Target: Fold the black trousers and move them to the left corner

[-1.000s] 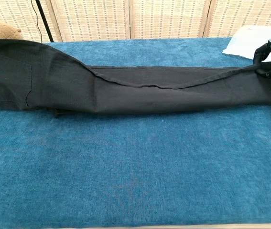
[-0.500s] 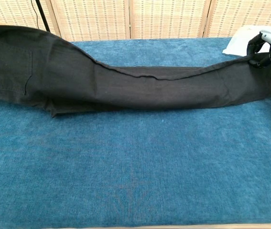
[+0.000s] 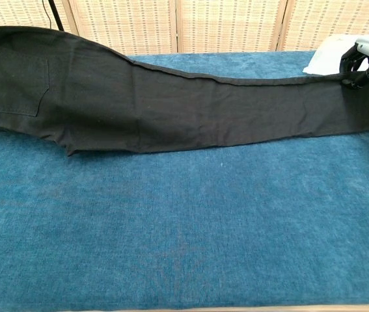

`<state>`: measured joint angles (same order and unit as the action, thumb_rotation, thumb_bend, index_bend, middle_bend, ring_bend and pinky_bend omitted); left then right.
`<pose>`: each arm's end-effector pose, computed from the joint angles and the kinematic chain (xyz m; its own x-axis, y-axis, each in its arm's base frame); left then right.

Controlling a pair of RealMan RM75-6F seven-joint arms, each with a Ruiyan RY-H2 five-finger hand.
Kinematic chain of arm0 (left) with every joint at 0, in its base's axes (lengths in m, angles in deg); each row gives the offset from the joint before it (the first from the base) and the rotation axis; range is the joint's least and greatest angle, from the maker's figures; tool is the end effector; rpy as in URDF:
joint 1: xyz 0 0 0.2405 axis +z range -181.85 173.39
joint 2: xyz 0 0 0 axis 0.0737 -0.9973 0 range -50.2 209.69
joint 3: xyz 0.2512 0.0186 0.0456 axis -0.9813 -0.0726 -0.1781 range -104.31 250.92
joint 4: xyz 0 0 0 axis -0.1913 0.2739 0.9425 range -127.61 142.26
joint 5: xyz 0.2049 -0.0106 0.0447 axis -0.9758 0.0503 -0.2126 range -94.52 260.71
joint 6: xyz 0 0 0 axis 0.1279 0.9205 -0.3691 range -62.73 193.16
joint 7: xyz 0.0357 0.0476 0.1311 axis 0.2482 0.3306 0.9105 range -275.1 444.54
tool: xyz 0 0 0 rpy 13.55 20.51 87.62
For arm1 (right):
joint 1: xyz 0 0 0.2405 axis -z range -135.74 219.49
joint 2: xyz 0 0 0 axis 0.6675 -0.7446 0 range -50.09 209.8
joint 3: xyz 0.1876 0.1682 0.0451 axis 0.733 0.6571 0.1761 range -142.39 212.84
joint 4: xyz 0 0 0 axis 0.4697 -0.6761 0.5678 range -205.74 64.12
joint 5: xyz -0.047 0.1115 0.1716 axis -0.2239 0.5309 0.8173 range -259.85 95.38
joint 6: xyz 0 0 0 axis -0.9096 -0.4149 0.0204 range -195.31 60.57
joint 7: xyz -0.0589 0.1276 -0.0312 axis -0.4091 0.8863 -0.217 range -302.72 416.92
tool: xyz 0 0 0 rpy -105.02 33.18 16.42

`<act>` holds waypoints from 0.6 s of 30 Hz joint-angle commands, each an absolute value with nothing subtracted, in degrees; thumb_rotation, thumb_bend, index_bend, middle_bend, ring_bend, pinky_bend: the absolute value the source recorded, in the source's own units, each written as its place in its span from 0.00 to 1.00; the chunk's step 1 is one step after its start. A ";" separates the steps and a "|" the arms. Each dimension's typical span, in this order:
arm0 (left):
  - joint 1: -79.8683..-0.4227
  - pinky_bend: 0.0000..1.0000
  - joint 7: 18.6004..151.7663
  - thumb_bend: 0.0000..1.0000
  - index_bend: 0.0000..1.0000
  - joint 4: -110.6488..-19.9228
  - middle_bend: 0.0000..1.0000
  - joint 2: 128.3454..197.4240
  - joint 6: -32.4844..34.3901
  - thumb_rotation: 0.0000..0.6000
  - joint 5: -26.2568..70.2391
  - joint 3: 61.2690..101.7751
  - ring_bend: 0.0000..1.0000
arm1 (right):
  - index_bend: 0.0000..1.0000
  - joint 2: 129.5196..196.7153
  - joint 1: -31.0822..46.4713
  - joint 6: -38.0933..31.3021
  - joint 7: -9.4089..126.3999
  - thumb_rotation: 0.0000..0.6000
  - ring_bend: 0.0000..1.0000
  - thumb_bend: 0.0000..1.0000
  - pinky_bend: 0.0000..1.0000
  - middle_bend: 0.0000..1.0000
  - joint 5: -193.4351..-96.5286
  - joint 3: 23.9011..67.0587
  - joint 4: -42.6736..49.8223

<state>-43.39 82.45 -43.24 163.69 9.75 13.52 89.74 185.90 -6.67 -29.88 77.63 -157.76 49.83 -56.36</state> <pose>-0.2749 0.4341 0.1319 0.5098 -0.0620 0.8580 0.8580 -0.0355 -0.5124 -0.2867 -0.4712 0.0465 0.4585 -0.1565 0.8748 -0.8837 0.0240 0.4675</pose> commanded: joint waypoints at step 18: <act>-45.47 0.64 82.58 0.35 0.69 -38.57 0.64 166.29 12.09 1.00 15.10 89.90 0.57 | 0.19 187.66 -9.22 -36.14 81.11 1.00 0.07 0.29 0.33 0.12 -156.66 50.01 -60.75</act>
